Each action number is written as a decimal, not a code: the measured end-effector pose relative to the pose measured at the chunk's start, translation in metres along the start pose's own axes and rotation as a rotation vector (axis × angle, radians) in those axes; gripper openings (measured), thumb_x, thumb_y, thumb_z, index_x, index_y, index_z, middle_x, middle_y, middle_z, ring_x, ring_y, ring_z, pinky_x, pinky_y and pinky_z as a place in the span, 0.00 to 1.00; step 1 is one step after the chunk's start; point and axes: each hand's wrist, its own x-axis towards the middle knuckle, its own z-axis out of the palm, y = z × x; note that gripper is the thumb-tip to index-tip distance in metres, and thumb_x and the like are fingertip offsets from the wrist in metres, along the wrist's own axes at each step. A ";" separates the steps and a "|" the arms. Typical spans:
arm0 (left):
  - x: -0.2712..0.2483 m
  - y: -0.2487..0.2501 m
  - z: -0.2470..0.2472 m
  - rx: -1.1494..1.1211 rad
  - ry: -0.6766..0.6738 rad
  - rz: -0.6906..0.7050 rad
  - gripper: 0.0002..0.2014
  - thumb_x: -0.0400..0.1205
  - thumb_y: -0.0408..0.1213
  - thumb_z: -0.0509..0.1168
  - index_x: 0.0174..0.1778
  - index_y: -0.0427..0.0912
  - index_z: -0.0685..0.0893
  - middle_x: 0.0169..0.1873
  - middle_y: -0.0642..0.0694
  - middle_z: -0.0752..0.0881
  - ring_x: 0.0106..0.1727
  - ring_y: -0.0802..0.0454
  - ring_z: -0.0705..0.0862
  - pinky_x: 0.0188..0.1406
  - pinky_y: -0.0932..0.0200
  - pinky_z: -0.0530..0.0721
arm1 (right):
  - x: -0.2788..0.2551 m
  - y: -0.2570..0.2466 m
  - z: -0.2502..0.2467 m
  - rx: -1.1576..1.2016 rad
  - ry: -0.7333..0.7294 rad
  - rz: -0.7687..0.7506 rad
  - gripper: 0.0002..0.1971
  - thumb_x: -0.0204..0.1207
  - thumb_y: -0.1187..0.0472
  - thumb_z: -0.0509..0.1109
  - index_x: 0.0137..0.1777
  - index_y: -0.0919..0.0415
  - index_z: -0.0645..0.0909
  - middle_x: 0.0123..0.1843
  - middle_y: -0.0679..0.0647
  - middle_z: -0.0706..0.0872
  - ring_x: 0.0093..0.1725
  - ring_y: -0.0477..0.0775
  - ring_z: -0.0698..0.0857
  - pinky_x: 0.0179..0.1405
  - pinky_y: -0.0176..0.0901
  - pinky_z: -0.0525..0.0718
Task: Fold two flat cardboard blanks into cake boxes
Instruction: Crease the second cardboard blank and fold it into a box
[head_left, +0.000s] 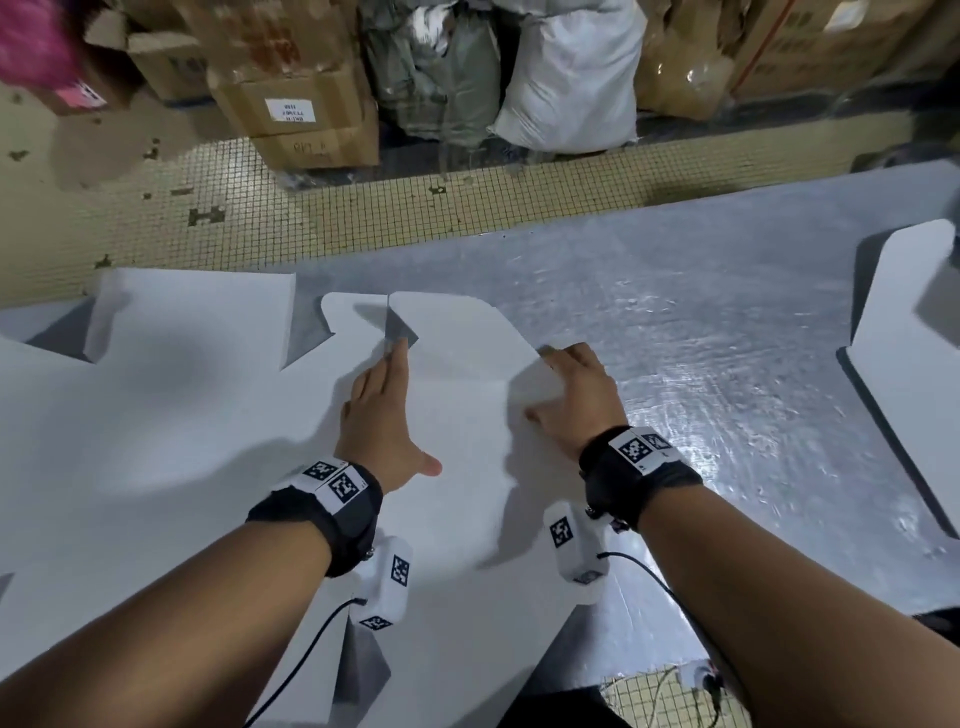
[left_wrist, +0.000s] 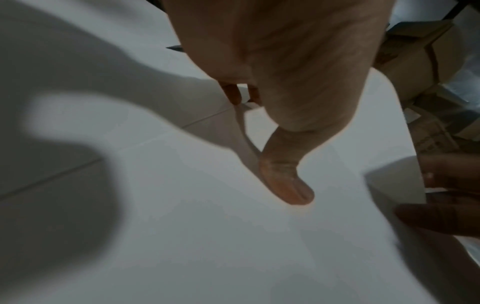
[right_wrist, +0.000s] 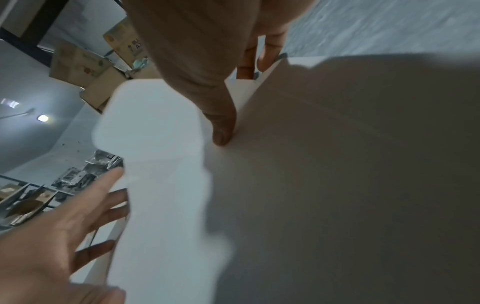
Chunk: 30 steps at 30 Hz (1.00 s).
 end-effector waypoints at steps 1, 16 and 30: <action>-0.002 -0.003 0.004 -0.060 0.031 0.015 0.74 0.58 0.41 0.89 0.87 0.54 0.38 0.87 0.54 0.52 0.86 0.51 0.52 0.84 0.49 0.59 | -0.002 0.002 0.001 0.019 0.019 -0.022 0.31 0.65 0.63 0.81 0.70 0.49 0.80 0.61 0.48 0.76 0.60 0.62 0.81 0.67 0.54 0.80; 0.001 -0.055 -0.004 0.065 -0.248 0.352 0.77 0.46 0.86 0.66 0.88 0.51 0.47 0.86 0.61 0.42 0.85 0.62 0.34 0.87 0.54 0.45 | -0.055 0.009 0.029 -0.269 -0.053 -0.243 0.53 0.71 0.18 0.42 0.80 0.61 0.68 0.85 0.55 0.64 0.86 0.58 0.56 0.86 0.51 0.52; -0.004 -0.036 0.031 0.358 0.034 0.270 0.46 0.76 0.71 0.41 0.88 0.47 0.49 0.88 0.55 0.41 0.87 0.49 0.43 0.75 0.51 0.48 | -0.046 -0.005 0.059 -0.467 0.016 -0.214 0.44 0.74 0.36 0.52 0.81 0.69 0.64 0.79 0.65 0.66 0.80 0.72 0.61 0.81 0.63 0.50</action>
